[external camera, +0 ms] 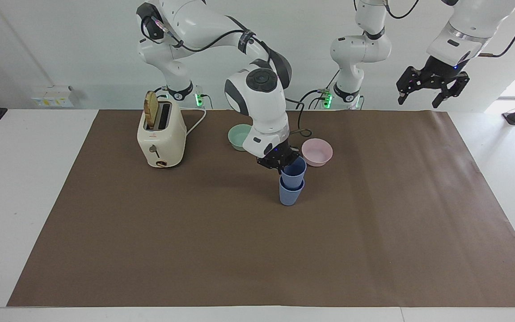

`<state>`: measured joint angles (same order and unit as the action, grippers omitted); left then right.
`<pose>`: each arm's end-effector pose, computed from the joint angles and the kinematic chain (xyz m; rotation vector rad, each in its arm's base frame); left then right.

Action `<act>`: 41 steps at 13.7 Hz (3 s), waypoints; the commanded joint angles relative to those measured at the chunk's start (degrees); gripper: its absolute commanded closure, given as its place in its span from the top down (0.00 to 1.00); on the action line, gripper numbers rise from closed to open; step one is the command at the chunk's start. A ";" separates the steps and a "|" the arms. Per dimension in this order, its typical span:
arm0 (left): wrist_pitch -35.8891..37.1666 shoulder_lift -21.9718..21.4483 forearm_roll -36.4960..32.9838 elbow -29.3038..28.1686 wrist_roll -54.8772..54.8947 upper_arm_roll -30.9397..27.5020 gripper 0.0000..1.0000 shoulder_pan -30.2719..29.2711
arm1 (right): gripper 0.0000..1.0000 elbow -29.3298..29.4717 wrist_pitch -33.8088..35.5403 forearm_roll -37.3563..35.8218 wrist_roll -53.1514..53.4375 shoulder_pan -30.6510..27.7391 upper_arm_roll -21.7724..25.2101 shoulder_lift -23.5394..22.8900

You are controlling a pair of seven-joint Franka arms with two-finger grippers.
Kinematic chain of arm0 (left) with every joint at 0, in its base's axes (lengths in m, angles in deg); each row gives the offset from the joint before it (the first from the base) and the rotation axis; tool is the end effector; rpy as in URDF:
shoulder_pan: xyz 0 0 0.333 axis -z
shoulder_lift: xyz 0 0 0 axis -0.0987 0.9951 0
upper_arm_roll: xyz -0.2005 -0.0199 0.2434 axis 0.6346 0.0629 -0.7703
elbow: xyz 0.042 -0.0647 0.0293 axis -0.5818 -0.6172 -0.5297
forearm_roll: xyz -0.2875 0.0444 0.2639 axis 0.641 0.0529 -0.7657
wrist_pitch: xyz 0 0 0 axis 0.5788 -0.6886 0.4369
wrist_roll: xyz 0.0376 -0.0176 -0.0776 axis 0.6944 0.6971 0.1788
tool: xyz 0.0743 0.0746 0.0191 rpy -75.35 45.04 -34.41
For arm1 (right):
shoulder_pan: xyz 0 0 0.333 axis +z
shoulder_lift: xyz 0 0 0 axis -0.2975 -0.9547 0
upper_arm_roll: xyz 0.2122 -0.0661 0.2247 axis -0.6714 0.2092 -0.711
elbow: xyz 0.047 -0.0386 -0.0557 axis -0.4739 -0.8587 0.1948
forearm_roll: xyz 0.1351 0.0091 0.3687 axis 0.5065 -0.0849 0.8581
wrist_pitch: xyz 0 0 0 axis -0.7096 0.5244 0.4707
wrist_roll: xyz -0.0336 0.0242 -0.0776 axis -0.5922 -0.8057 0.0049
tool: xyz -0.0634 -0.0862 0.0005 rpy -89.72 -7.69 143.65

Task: Stack blue cups with both arms

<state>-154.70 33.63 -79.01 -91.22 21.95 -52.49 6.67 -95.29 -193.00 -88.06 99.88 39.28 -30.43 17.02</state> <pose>0.5099 -0.0495 0.6684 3.0902 -0.2490 0.0100 0.5909 0.3946 0.4461 -2.9534 -0.0961 -0.0844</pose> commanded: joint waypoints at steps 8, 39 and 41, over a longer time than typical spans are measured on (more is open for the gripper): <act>0.43 -1.39 0.68 -1.45 0.00 0.02 1.00 -0.13 | 0.00 -1.11 -1.71 -1.28 -0.91 -1.75 -0.50 -1.51; -0.19 -1.22 0.59 -1.36 0.27 -0.07 1.00 -0.22 | 1.00 0.65 25.27 -4.62 -24.82 -29.78 1.08 15.97; -0.27 -0.95 0.59 -1.27 2.53 0.02 1.00 -0.39 | 1.00 0.65 26.40 -4.18 -24.82 -30.31 1.25 17.56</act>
<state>-154.59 33.55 -79.01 -91.31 22.38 -52.49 6.67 -93.96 -168.24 -92.25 76.20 9.90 -28.92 32.54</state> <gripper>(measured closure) 0.000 0.000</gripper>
